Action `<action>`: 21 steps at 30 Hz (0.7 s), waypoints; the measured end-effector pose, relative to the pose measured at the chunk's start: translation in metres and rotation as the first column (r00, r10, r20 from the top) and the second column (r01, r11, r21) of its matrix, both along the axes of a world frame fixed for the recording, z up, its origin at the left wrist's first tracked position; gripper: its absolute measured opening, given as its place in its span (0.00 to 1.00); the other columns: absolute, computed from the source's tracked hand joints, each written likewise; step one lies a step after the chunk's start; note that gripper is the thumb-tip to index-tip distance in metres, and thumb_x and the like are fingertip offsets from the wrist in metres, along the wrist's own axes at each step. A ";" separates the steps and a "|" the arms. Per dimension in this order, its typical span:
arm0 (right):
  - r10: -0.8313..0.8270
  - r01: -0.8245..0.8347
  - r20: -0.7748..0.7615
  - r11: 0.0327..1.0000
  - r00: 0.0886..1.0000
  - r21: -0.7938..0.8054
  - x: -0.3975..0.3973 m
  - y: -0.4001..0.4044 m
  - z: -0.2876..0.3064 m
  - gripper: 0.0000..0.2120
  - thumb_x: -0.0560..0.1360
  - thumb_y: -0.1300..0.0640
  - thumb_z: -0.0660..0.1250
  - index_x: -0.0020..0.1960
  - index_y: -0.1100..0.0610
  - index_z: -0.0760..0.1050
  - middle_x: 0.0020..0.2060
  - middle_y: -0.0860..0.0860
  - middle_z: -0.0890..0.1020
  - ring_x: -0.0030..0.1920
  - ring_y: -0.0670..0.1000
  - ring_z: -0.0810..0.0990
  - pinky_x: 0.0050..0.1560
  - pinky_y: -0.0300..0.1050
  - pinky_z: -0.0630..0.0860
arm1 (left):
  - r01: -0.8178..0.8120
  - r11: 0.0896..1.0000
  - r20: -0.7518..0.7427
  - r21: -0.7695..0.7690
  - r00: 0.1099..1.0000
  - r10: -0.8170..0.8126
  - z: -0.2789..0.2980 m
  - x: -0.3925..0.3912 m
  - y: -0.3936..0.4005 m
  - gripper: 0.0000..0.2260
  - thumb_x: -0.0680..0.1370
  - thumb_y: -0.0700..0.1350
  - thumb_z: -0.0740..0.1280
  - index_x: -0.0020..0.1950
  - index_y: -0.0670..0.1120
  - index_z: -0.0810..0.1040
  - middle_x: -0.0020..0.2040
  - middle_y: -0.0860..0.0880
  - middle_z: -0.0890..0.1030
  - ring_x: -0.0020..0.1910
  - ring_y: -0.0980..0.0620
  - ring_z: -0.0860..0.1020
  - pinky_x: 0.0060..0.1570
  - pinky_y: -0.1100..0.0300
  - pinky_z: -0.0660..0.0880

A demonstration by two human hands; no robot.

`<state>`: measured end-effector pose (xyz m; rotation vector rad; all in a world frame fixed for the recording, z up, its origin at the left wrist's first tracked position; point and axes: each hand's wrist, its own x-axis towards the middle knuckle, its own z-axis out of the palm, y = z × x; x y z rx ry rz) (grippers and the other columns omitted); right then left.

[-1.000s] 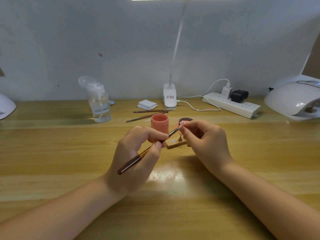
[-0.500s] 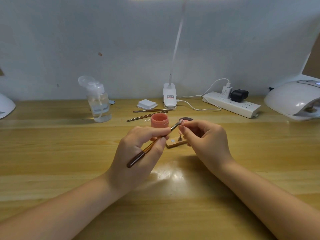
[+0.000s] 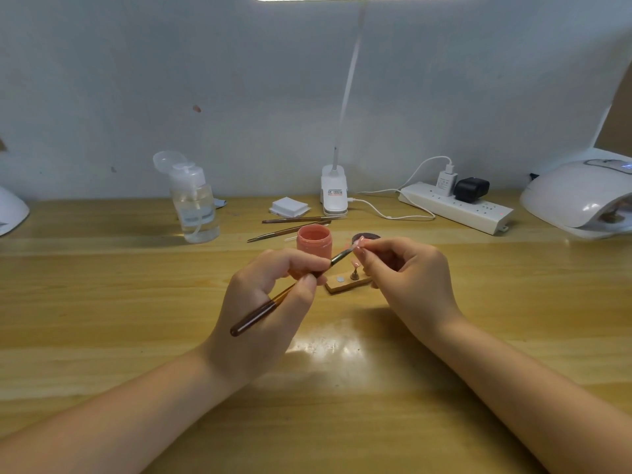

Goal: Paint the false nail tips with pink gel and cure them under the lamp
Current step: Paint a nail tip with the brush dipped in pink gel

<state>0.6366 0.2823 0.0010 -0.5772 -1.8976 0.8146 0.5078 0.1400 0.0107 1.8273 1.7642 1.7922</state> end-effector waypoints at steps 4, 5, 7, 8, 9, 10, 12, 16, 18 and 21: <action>0.011 -0.011 0.023 1.000 1.000 0.017 -0.001 -0.001 -0.001 0.05 0.73 0.59 0.72 0.48 0.54 0.83 0.35 0.49 0.84 0.36 0.49 0.82 0.37 0.54 0.80 | 0.004 0.999 -0.019 -0.042 1.000 -0.005 0.000 0.001 0.003 0.14 0.75 0.50 0.62 0.56 0.48 0.81 0.49 0.54 0.84 0.53 0.53 0.80 0.52 0.64 0.74; 0.011 -0.011 0.030 1.000 0.999 0.023 -0.001 -0.002 -0.001 0.05 0.73 0.59 0.72 0.48 0.55 0.83 0.35 0.49 0.84 0.36 0.49 0.82 0.37 0.54 0.80 | 0.004 0.999 -0.027 -0.049 1.000 -0.006 0.000 0.001 0.002 0.14 0.75 0.50 0.63 0.55 0.48 0.82 0.48 0.53 0.84 0.51 0.51 0.80 0.51 0.62 0.75; 0.009 -0.010 0.037 1.000 0.999 0.025 -0.001 -0.002 -0.002 0.05 0.73 0.60 0.72 0.49 0.55 0.83 0.36 0.49 0.84 0.36 0.49 0.82 0.38 0.53 0.80 | 0.006 0.999 -0.022 -0.036 1.000 -0.006 0.000 0.000 0.001 0.12 0.74 0.49 0.62 0.51 0.48 0.82 0.43 0.54 0.83 0.48 0.50 0.81 0.49 0.59 0.76; 0.008 -0.009 0.035 1.000 0.999 0.022 -0.001 -0.001 -0.001 0.05 0.73 0.60 0.72 0.48 0.55 0.83 0.35 0.49 0.84 0.36 0.49 0.82 0.38 0.53 0.80 | 0.005 1.000 -0.009 -0.022 1.000 -0.005 0.000 -0.001 0.000 0.11 0.73 0.49 0.62 0.49 0.48 0.82 0.41 0.54 0.83 0.46 0.51 0.81 0.47 0.58 0.76; 0.008 -0.008 0.030 1.000 1.000 0.018 -0.001 -0.001 -0.002 0.04 0.73 0.60 0.72 0.48 0.55 0.83 0.35 0.49 0.84 0.36 0.49 0.82 0.38 0.54 0.80 | 0.005 1.000 0.002 -0.006 1.000 -0.005 0.000 -0.001 0.000 0.11 0.73 0.48 0.62 0.48 0.47 0.81 0.41 0.54 0.83 0.45 0.51 0.81 0.47 0.59 0.76; 0.010 -0.010 0.027 1.000 1.000 0.014 -0.001 -0.001 -0.002 0.04 0.73 0.60 0.72 0.48 0.55 0.83 0.35 0.49 0.84 0.36 0.49 0.82 0.38 0.54 0.80 | 0.005 1.000 0.006 0.009 1.000 -0.005 0.001 -0.001 0.000 0.11 0.73 0.48 0.61 0.48 0.47 0.81 0.41 0.54 0.83 0.45 0.51 0.80 0.46 0.61 0.76; 0.020 -0.021 0.035 1.000 0.999 0.012 -0.001 -0.001 -0.002 0.05 0.73 0.60 0.72 0.48 0.55 0.83 0.36 0.49 0.84 0.37 0.48 0.82 0.39 0.53 0.81 | 0.009 1.000 -0.004 0.030 1.000 -0.009 0.001 0.000 0.000 0.11 0.74 0.47 0.62 0.50 0.46 0.81 0.41 0.54 0.83 0.45 0.53 0.81 0.46 0.64 0.75; 0.033 -0.035 0.048 0.999 0.998 0.026 -0.001 -0.002 -0.002 0.06 0.73 0.60 0.72 0.50 0.55 0.83 0.38 0.48 0.84 0.39 0.47 0.83 0.39 0.52 0.81 | -0.011 1.000 -0.029 0.024 1.000 0.011 0.001 0.001 0.002 0.12 0.75 0.48 0.62 0.53 0.47 0.81 0.45 0.53 0.84 0.48 0.52 0.81 0.48 0.61 0.77; 0.029 -0.030 0.026 0.999 0.999 0.015 -0.002 -0.002 -0.001 0.05 0.73 0.60 0.72 0.49 0.55 0.83 0.36 0.49 0.84 0.37 0.48 0.83 0.39 0.54 0.80 | -0.020 1.000 -0.032 0.005 0.999 0.020 0.000 0.000 0.002 0.12 0.74 0.48 0.62 0.52 0.47 0.82 0.44 0.53 0.83 0.48 0.51 0.81 0.49 0.59 0.77; 0.016 -0.016 -0.014 1.000 1.000 -0.008 -0.002 -0.001 0.000 0.04 0.73 0.60 0.72 0.47 0.55 0.83 0.34 0.46 0.83 0.35 0.47 0.81 0.38 0.54 0.80 | 0.002 1.000 -0.006 0.013 1.000 -0.002 -0.001 -0.002 0.000 0.11 0.73 0.48 0.62 0.48 0.47 0.81 0.41 0.52 0.83 0.45 0.50 0.80 0.47 0.57 0.77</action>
